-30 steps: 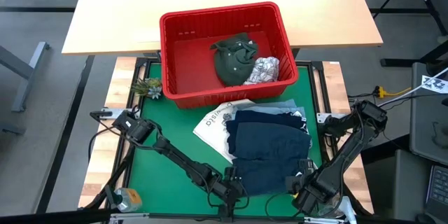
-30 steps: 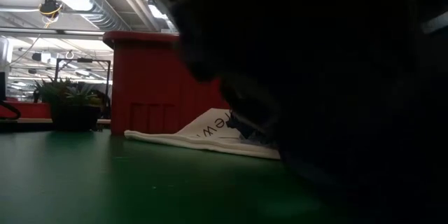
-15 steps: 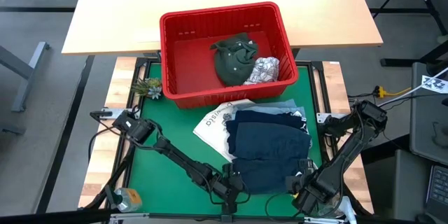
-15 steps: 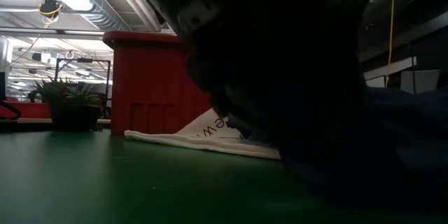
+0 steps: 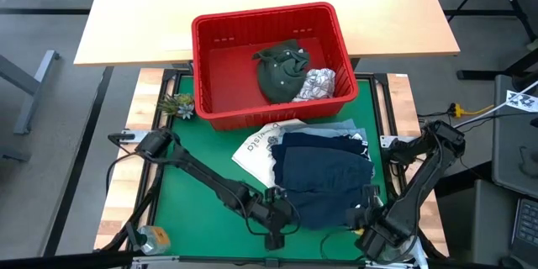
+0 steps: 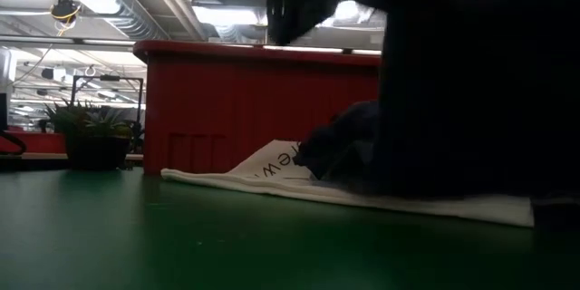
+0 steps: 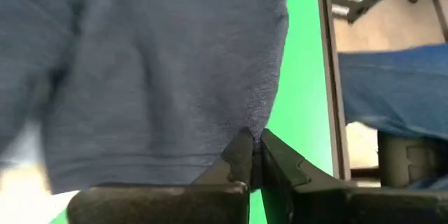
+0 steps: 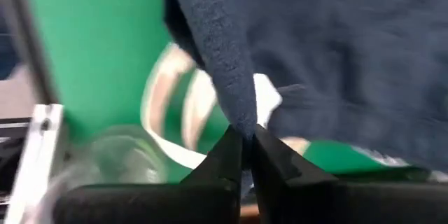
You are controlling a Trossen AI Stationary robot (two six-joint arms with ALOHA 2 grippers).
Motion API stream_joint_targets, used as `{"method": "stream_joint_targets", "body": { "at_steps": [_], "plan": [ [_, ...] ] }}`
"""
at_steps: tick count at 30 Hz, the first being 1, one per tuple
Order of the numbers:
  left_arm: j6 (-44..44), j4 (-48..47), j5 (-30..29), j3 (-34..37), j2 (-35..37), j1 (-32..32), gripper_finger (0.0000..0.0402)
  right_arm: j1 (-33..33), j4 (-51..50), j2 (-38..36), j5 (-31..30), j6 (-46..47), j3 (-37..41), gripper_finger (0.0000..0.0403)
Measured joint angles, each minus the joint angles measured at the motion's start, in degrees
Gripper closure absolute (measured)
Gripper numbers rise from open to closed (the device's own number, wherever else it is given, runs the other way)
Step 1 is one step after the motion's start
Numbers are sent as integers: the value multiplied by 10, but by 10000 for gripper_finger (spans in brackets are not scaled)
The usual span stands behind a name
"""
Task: Fold laundry
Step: Fold the gray shorts
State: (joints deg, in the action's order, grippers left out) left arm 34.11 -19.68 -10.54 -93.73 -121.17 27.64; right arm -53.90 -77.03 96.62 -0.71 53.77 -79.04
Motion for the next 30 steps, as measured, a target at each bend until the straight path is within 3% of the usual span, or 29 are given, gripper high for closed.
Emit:
{"method": "stream_joint_targets", "body": {
  "at_steps": [8,18,30],
  "plan": [
    [-10,-63,7,-1,61,-46,392,13,-129,-6,-36,35,-7,386],
    [-35,-129,-2,-2,88,-113,391,79,-130,-40,-119,0,18,386],
    [-48,-217,-25,-2,88,-186,391,166,-129,-163,-149,-15,163,386]
  ]
}}
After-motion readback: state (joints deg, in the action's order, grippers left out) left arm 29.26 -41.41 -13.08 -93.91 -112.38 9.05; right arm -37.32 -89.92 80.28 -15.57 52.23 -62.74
